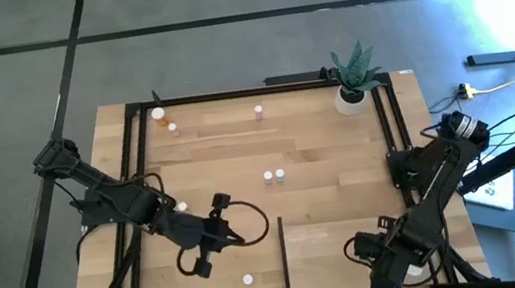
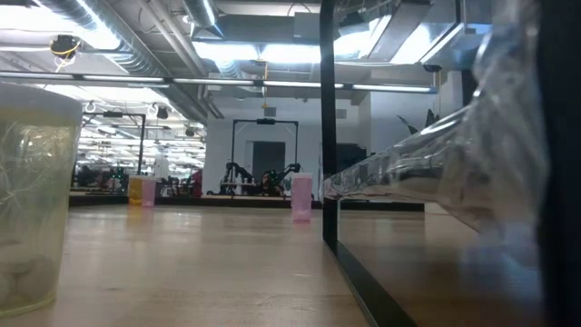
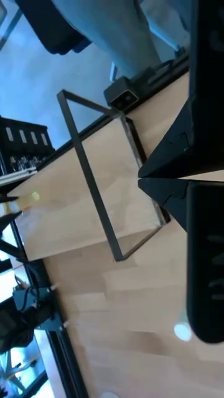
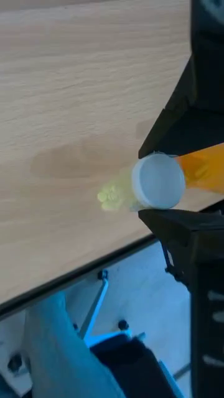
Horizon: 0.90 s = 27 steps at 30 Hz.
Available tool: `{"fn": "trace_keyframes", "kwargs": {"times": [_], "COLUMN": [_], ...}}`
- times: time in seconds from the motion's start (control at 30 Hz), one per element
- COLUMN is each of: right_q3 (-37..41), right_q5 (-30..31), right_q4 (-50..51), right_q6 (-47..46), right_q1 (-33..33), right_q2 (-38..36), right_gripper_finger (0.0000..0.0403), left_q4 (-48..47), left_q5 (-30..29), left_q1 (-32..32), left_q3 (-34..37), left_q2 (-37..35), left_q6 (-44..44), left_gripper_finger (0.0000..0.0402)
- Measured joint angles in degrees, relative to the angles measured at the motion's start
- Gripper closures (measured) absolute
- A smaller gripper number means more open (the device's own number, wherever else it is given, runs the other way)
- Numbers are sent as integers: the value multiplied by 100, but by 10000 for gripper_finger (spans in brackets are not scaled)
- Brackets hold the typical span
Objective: Pick and place medicine bottles onto shelf by color
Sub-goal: Put the middle right yellow pill bottle on the shelf
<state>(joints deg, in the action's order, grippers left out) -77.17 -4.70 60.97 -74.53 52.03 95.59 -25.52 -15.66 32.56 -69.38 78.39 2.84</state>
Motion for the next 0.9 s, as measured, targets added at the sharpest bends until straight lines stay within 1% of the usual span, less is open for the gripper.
{"fn": "trace_keyframes", "kwargs": {"times": [0.17, 0.37, 0.67, 0.9], "right_q3": [2, 2, 4, 4], "right_q5": [-100, -97, 374, 308], "right_q4": [-204, -221, -198, -141], "right_q6": [3, -4, 132, 166], "right_q1": [90, 234, 382, 422], "right_q2": [127, 132, 162, 261], "right_gripper_finger": [267, 267, 267, 267], "left_q4": [2, 14, 76, 76], "left_q5": [-2, -2, 0, -9], "left_q1": [44, 45, 43, 43], "left_q3": [0, 0, 0, 0], "left_q2": [0, 0, 0, 0], "left_q6": [5, 7, 7, 5], "left_gripper_finger": [401, 401, 401, 401]}}
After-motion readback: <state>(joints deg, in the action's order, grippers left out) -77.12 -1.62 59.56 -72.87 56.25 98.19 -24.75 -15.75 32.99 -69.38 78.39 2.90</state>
